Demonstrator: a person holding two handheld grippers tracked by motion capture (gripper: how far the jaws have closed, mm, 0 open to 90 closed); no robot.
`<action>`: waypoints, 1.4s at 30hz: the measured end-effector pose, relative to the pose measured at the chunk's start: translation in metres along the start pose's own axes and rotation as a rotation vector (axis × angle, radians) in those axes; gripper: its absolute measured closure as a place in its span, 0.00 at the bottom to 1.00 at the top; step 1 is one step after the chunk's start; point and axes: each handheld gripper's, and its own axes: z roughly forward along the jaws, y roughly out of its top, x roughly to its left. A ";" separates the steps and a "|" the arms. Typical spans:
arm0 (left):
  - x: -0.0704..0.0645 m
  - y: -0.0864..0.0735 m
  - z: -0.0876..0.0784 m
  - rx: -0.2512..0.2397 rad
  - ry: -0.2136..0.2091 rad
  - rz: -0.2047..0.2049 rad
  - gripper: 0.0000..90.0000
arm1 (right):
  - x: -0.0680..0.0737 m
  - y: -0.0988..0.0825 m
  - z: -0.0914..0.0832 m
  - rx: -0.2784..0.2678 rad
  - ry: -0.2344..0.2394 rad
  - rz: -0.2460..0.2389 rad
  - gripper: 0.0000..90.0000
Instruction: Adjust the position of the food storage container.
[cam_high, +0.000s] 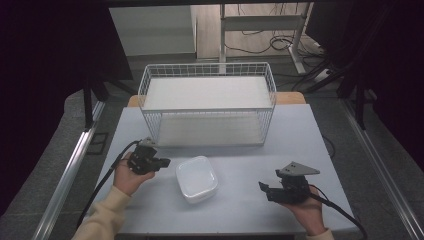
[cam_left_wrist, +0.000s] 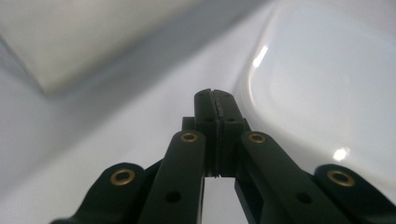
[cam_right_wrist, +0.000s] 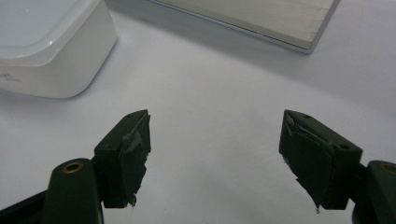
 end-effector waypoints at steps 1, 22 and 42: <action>-0.001 -0.005 -0.002 -0.001 -0.003 -0.007 1.00 | 0.000 0.000 0.000 0.000 -0.001 0.000 0.28; -0.018 -0.020 0.023 0.023 -0.102 -0.082 1.00 | 0.001 -0.001 0.003 0.018 -0.006 -0.006 0.27; -0.024 0.003 0.042 0.017 -0.128 -0.089 1.00 | 0.001 -0.001 0.003 0.017 -0.006 -0.005 0.27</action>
